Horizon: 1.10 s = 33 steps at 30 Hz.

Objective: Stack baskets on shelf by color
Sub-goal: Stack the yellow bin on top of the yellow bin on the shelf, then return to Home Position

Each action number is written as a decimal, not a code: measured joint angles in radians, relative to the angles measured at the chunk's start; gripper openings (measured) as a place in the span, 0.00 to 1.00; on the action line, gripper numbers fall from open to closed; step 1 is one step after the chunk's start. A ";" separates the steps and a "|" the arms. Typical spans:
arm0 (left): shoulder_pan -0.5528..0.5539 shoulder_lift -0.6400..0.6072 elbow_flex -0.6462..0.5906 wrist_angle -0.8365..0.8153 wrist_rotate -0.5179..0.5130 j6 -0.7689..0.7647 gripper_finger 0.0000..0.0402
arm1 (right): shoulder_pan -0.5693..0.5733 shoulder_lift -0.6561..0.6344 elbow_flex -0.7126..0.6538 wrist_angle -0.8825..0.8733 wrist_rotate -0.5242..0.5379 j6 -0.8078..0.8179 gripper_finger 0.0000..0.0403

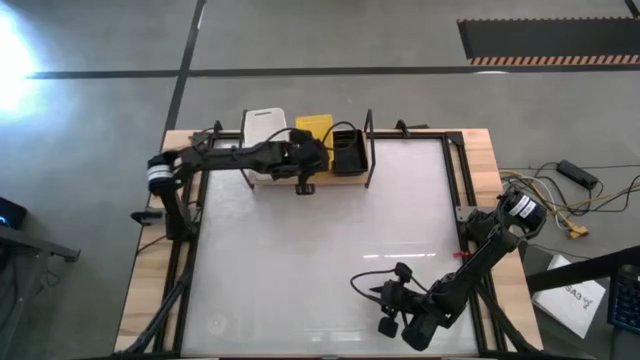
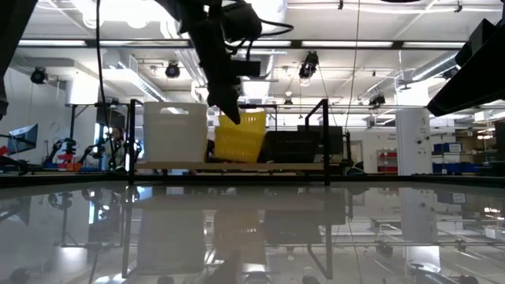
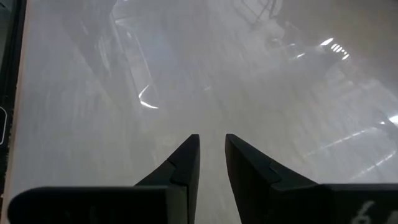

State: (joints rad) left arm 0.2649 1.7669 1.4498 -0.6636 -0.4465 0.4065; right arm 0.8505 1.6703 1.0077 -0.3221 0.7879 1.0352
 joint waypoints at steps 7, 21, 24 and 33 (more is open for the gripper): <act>0.002 -0.002 0.000 -0.040 -0.002 0.003 0.06 | 0.000 0.000 0.000 0.002 0.000 0.000 0.17; 0.004 -0.063 0.045 -0.046 0.107 -0.208 0.34 | 0.000 0.000 0.000 0.008 -0.001 -0.007 0.17; 0.009 -0.059 0.039 -0.018 0.112 -0.263 0.31 | 0.000 0.000 0.000 0.015 -0.001 -0.015 0.17; 0.024 -0.026 0.017 0.045 0.242 -0.284 0.27 | 0.000 0.000 0.000 0.022 -0.001 -0.025 0.17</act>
State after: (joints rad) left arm 0.2891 1.7412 1.4670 -0.6182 -0.2046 0.1221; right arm 0.8505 1.6703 1.0077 -0.3005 0.7864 1.0104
